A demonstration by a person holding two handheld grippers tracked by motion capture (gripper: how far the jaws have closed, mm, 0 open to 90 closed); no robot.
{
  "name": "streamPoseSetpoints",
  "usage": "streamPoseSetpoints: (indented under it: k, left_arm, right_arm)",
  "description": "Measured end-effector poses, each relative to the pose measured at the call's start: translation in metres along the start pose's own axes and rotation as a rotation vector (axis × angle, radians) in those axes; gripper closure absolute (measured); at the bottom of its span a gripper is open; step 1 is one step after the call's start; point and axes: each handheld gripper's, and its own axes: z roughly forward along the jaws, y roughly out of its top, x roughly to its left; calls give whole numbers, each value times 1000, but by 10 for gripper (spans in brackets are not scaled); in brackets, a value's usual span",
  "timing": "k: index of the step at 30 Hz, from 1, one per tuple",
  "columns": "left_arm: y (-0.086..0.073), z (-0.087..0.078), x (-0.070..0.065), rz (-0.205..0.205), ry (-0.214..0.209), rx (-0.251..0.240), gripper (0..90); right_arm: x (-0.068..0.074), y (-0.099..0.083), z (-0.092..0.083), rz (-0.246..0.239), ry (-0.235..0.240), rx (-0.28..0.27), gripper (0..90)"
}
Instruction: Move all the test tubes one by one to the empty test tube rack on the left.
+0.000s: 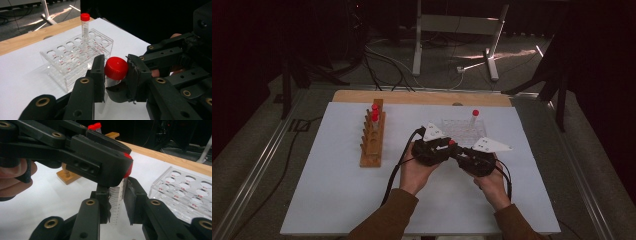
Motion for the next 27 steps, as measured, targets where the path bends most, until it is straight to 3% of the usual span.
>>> streamPoseSetpoints:
  k: [3, 9, 13, 17, 23, 27]
  left_arm:
    - [0, 0, 1, -2, 6, -3, 703]
    - [1, -2, 4, -16, 28, -11, 704]
    - [2, -5, 7, -25, 42, -21, 705]
    - [3, -9, 11, -34, 55, -33, 705]
    - [4, -16, 17, -51, 72, -44, 705]
    - [5, -20, 22, -60, 84, -48, 705]
  right_arm:
    - [-1, 0, 0, 1, 3, -2, 726]
    - [-3, 0, -1, -3, 6, -3, 537]
    - [-4, 0, -1, -3, -12, 1, 320]
    - [-6, 0, 0, 2, -33, 7, 162]
    - [-11, 0, 1, 32, -46, 25, 39]
    - [-14, -1, -1, 36, -49, 29, 12]
